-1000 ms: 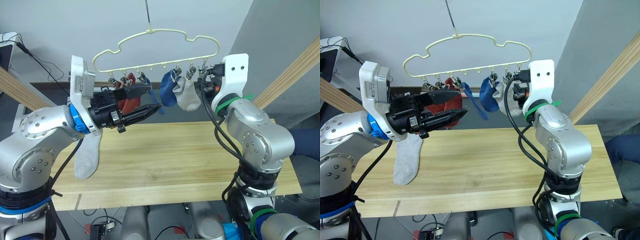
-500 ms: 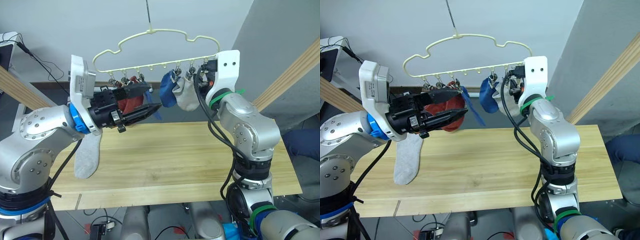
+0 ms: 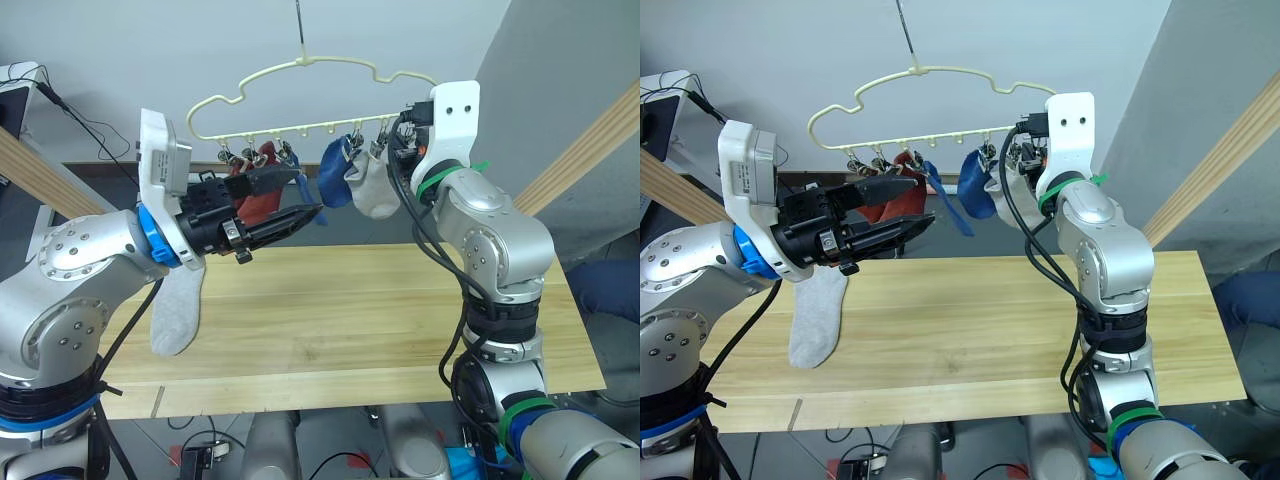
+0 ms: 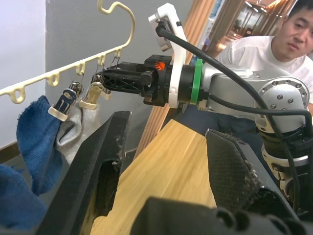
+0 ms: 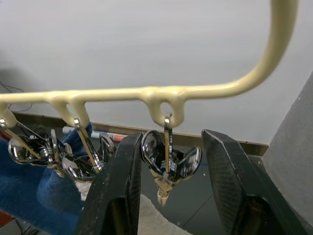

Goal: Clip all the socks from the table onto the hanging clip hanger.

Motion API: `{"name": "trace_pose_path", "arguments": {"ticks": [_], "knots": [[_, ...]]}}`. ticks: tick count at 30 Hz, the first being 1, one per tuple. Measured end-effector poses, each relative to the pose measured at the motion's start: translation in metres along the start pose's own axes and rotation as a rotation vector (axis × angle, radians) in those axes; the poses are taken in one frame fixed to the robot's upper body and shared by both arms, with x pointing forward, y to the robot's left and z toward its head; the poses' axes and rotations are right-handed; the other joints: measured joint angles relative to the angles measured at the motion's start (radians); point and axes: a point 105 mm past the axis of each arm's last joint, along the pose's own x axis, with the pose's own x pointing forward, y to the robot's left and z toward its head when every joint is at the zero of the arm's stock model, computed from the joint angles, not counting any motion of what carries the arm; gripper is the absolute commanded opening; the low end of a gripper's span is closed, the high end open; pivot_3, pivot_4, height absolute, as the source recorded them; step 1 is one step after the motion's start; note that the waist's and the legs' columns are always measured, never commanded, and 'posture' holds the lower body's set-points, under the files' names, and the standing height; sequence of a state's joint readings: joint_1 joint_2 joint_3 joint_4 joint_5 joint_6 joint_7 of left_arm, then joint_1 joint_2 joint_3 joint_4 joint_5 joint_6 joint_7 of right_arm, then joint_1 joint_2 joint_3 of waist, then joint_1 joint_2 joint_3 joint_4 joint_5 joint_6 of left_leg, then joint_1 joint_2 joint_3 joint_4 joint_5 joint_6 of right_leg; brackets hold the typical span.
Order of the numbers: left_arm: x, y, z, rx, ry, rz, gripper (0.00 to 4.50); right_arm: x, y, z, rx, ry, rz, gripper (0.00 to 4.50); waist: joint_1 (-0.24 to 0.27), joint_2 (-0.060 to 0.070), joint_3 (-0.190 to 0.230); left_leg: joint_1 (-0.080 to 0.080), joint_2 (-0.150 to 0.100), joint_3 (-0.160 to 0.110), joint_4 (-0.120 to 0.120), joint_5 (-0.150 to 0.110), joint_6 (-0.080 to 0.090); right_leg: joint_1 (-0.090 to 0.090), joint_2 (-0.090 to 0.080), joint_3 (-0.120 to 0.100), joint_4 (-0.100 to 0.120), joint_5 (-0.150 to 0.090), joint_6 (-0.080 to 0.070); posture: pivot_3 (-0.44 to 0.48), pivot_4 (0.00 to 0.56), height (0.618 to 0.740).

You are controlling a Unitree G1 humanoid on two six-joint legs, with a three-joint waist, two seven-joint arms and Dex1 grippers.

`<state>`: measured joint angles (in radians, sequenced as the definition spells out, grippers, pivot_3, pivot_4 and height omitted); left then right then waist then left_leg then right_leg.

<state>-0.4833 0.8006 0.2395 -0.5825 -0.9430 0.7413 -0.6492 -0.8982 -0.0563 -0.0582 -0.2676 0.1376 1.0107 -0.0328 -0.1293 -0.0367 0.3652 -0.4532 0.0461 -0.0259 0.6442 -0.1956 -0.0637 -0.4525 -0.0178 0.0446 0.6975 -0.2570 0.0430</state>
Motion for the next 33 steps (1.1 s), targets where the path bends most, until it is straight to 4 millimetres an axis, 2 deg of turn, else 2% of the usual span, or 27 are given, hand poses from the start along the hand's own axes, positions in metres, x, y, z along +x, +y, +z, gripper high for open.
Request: {"name": "trace_pose_path", "arguments": {"ticks": [5,29,32,33], "knots": [[0.0,0.001,0.0,0.001,0.0,0.005,2.79,0.0,0.0,0.006,-0.002,-0.017,-0.007,1.97,0.003,0.0,0.0,0.0,0.0,0.0,0.0,0.0,0.0,0.0,0.0,0.0,0.0,0.0,0.0,-0.154,0.324,0.74],[0.001,0.0,-0.001,0.001,0.003,0.01,2.79,0.002,-0.004,0.001,-0.01,0.003,-0.026,1.97,0.019,0.0,0.0,0.0,0.0,0.0,0.0,0.0,0.0,0.0,0.0,0.0,0.0,0.0,0.0,-0.147,0.316,0.74],[0.001,0.001,-0.001,0.003,0.001,0.01,2.79,0.002,-0.008,0.0,-0.023,0.006,-0.053,1.36,0.019,0.0,0.0,0.0,0.0,0.0,0.0,0.0,0.0,0.0,0.0,0.0,0.0,0.0,0.0,-0.147,0.316,0.74],[0.001,0.001,-0.001,0.003,0.001,0.011,2.79,0.002,-0.01,0.001,-0.028,0.005,-0.063,1.02,0.019,0.0,0.0,0.0,0.0,0.0,0.0,0.0,0.0,0.0,0.0,0.0,0.0,0.0,0.0,-0.147,0.316,0.74]]}}
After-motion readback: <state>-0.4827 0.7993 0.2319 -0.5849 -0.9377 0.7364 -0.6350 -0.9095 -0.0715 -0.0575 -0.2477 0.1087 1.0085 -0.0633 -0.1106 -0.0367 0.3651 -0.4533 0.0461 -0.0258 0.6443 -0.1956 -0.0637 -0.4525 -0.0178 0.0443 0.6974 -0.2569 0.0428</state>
